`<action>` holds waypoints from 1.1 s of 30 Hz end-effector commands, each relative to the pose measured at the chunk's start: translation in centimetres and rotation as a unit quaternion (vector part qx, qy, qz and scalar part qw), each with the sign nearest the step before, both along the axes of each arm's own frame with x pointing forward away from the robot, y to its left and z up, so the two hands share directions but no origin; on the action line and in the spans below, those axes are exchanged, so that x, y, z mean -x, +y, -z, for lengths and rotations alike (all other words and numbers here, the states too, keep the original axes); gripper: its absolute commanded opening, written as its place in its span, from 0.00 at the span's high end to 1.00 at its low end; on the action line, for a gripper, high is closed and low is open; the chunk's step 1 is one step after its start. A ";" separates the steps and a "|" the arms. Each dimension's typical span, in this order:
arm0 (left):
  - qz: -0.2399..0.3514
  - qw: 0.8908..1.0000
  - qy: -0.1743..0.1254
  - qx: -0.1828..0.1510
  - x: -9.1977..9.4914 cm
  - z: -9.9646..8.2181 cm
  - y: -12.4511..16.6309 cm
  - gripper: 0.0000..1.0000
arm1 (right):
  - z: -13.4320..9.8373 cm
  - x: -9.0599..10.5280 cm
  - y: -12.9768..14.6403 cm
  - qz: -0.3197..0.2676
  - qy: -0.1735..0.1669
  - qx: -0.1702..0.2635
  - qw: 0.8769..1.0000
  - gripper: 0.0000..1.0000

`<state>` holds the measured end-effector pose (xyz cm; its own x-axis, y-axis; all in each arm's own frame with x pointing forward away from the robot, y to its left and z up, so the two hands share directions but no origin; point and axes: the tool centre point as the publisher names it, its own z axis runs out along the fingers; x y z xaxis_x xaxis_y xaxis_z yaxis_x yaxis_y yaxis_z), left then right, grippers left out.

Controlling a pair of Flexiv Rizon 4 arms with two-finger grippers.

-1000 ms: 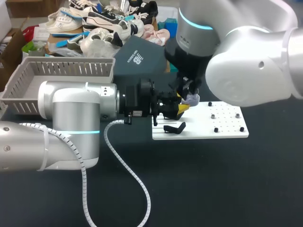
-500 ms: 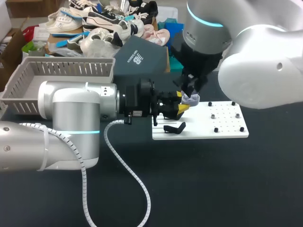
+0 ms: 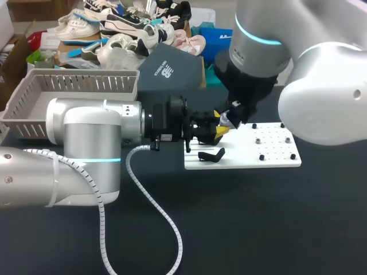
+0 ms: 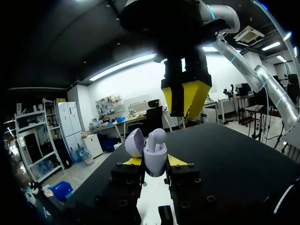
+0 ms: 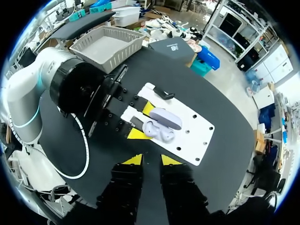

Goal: Pick up each earbud case from the left stands, insert the matching earbuds, close the lid, and place the case in the box.

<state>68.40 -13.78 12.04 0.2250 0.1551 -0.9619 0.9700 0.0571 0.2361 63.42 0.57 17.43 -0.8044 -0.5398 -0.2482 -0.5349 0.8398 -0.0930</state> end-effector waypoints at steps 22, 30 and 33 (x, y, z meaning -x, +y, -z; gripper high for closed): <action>-0.002 1.000 -0.001 0.001 0.1 0.0 0.0 1.00 | 0.6 -1.7 0.9 -0.001 0.010 -0.006 1.000 0.89; -0.002 1.000 -0.001 0.001 0.1 0.0 0.0 1.00 | 0.6 -2.1 1.0 -0.003 0.010 -0.007 1.000 0.90; -0.002 1.000 -0.001 0.001 0.1 0.0 0.0 1.00 | 0.6 -2.2 1.1 -0.003 0.009 -0.008 1.000 0.90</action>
